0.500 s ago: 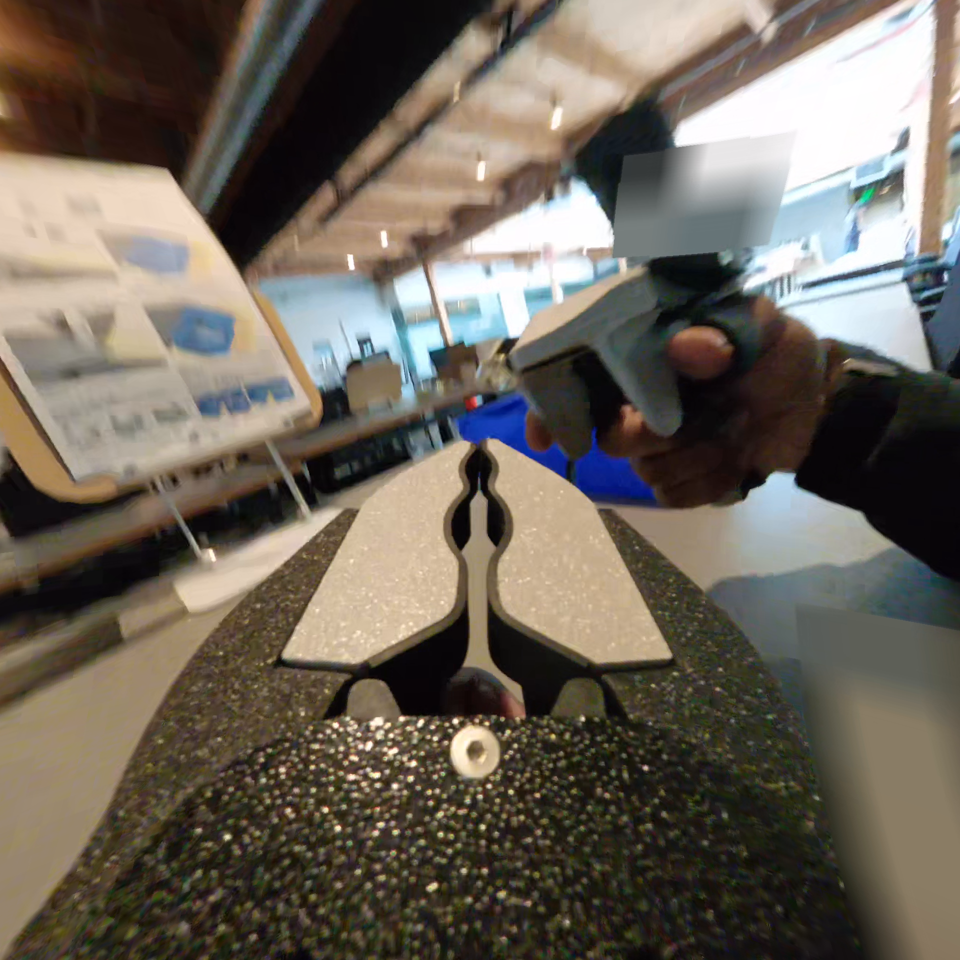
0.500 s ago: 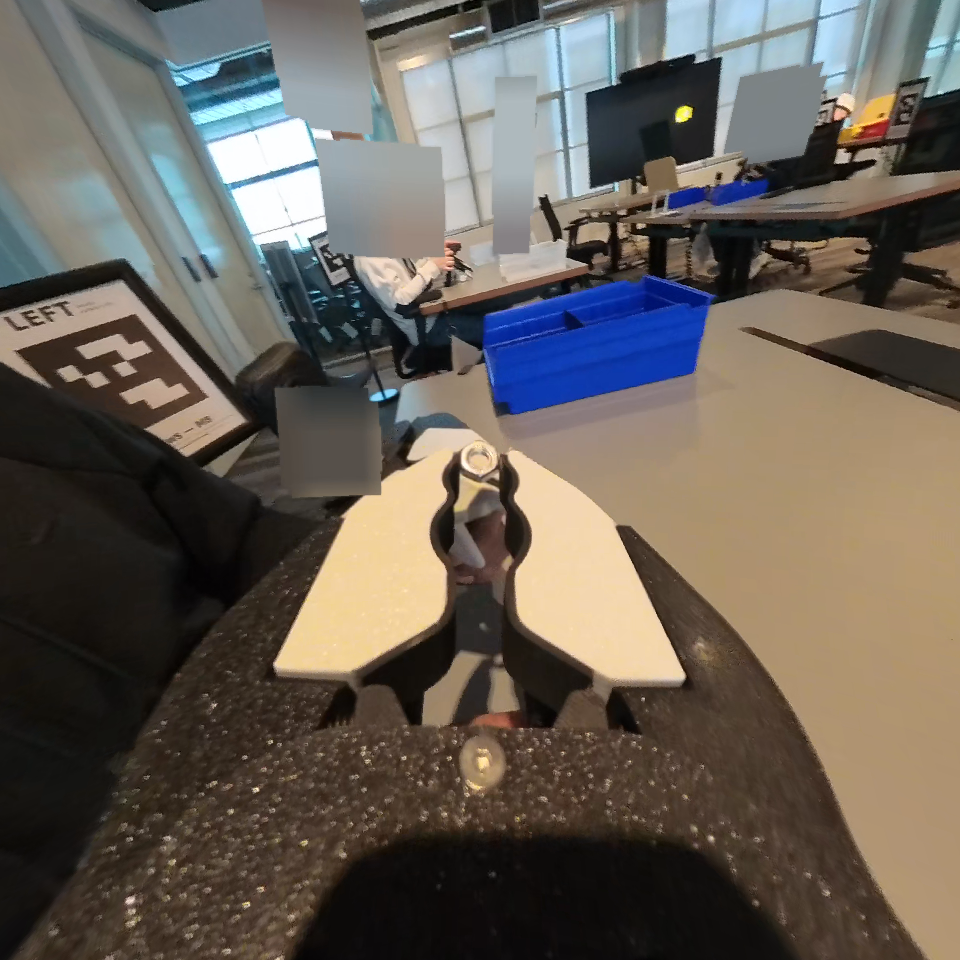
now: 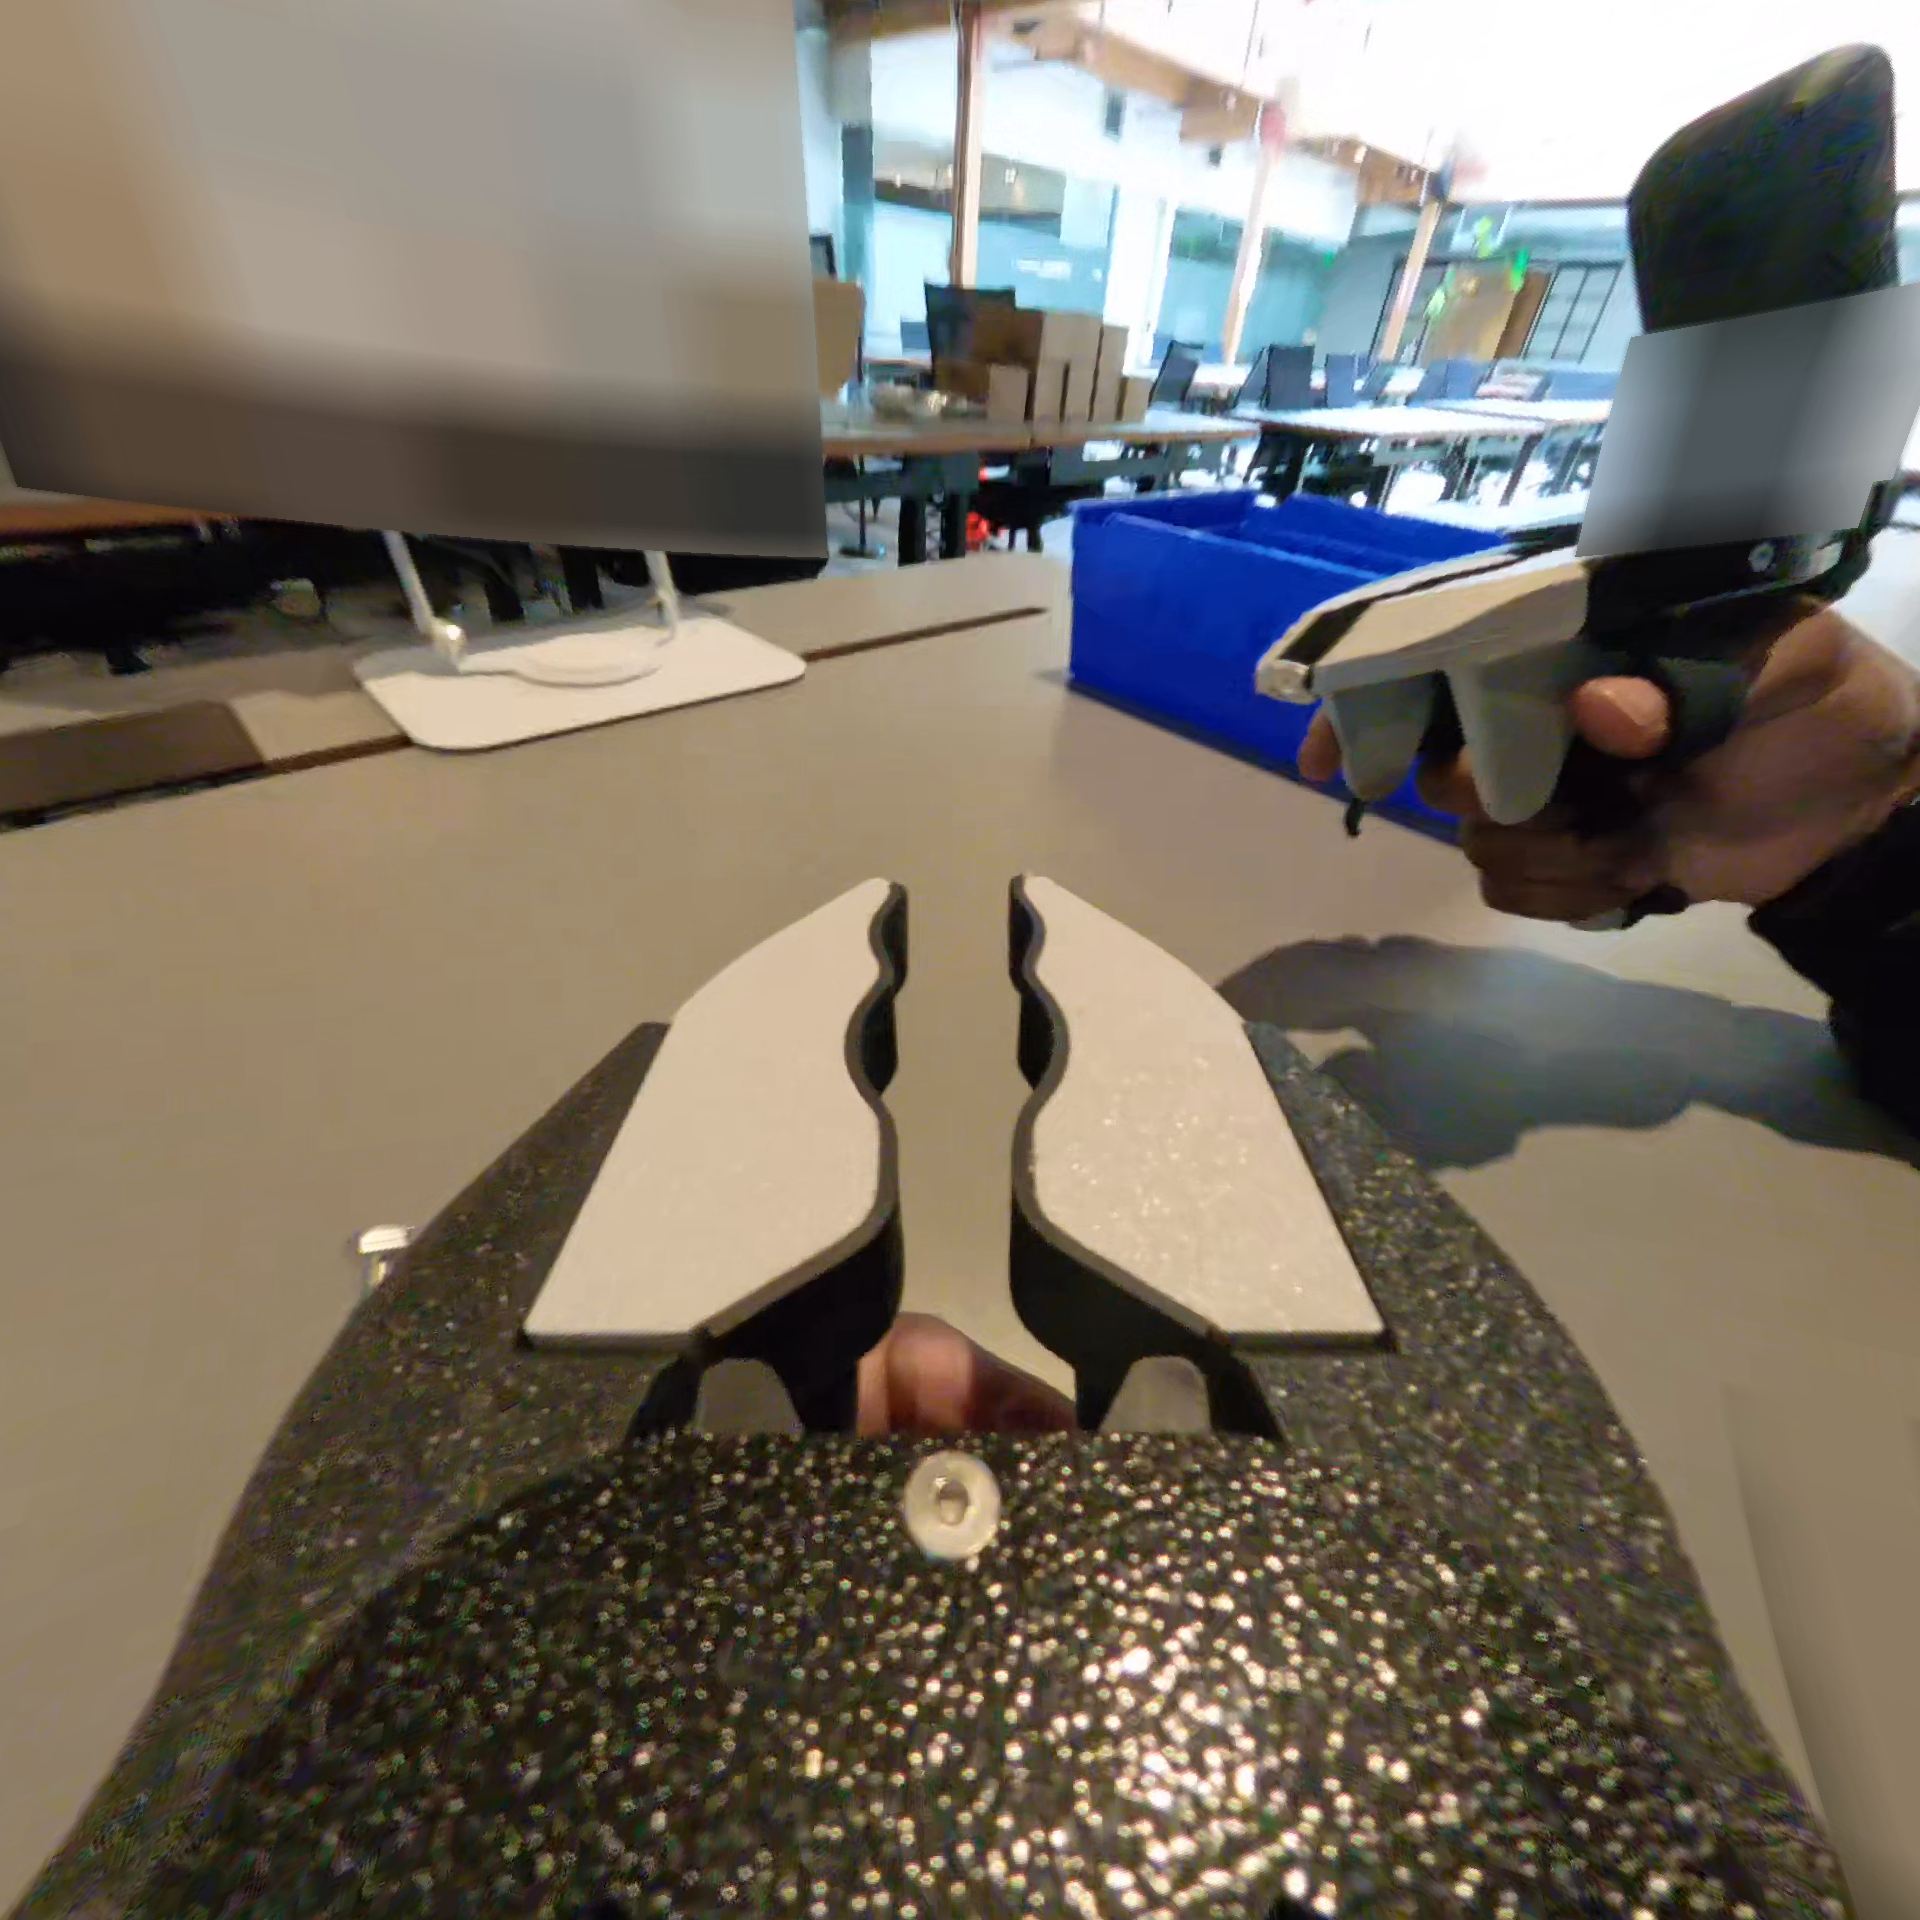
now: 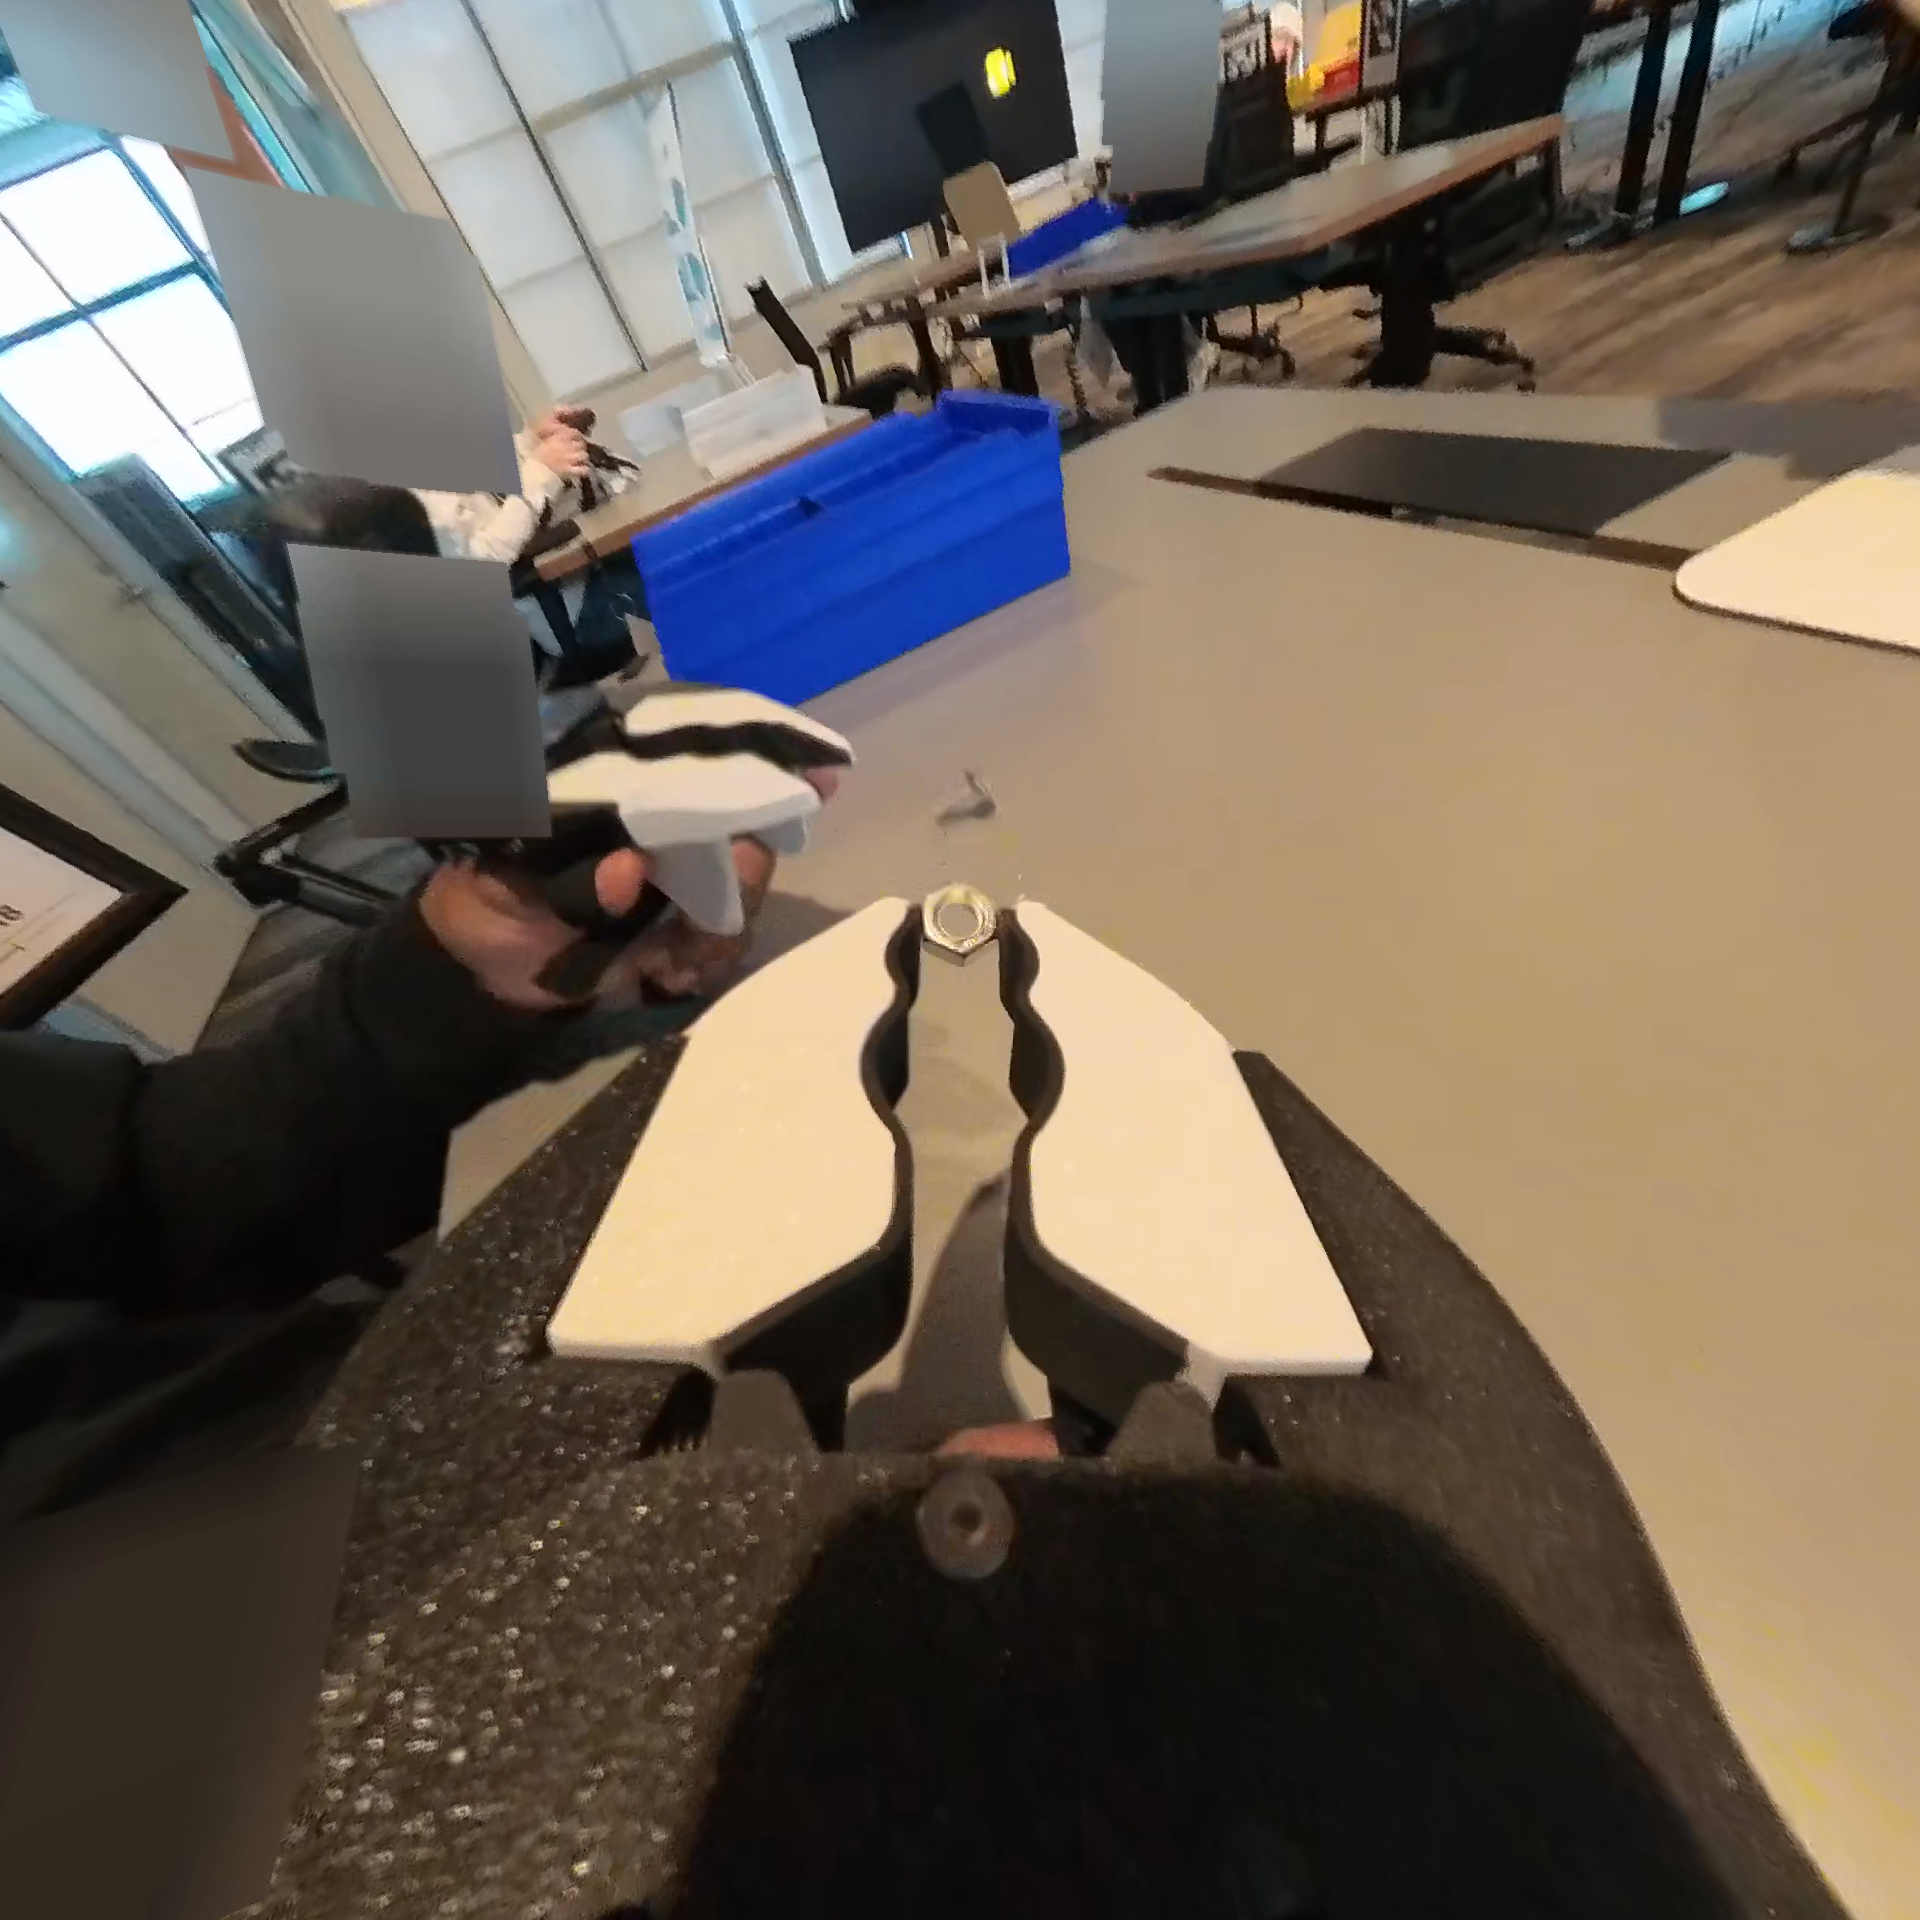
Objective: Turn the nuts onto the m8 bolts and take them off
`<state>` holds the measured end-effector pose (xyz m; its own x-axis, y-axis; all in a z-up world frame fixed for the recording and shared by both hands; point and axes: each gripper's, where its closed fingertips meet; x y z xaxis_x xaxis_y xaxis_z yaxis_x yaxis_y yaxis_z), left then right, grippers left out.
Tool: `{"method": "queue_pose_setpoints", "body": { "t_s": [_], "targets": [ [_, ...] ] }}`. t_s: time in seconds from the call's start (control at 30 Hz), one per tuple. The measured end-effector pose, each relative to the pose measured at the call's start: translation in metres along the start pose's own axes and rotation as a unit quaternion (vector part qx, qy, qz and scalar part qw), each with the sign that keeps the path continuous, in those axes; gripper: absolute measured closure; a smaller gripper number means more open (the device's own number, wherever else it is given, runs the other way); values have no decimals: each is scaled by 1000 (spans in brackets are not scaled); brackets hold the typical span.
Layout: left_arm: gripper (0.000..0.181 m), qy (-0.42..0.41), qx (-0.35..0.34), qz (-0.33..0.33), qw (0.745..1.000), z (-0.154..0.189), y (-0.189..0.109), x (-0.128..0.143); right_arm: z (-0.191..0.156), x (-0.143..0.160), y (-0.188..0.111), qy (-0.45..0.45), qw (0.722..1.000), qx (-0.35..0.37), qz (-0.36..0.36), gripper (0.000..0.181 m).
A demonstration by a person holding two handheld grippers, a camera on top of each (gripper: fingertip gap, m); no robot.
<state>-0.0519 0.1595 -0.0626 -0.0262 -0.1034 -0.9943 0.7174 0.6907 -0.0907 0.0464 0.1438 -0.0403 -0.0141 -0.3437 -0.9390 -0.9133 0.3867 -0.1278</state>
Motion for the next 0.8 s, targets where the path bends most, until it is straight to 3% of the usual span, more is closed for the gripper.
{"method": "queue_pose_setpoints", "body": {
  "t_s": [0.07,0.2,0.3,0.43,0.57,0.67,0.8],
  "targets": [
    [161,-6,-5,8,1000,-16,-9,-4,7,15,5,15,999,7,-31,167],
    [159,9,-10,41,999,-49,-50,-37,16,52,12,22,993,34,-114,167],
    [155,44,-75,18,996,-85,-87,-51,17,65,16,13,988,43,-149,167],
    [156,98,-194,-65,974,-132,-113,-42,17,74,22,4,984,46,-174,167],
    [155,114,-155,-176,965,-140,-73,-1,18,84,24,-2,979,54,-199,167],
    [155,142,-136,-272,942,-154,-39,41,23,91,23,-8,974,66,-217,167],
    [156,142,-141,-338,920,-170,-18,71,28,99,20,-11,968,76,-238,167]
  ]
}}
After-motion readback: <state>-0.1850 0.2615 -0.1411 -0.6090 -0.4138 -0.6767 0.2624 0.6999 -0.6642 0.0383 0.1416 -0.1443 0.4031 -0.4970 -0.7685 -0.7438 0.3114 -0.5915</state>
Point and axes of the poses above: each gripper's, where its closed fingertips meet, y out along the fingers, x out of its underside, z = x × y across the jaws, and after that the axes turned 6 degrees about -x, right-handed
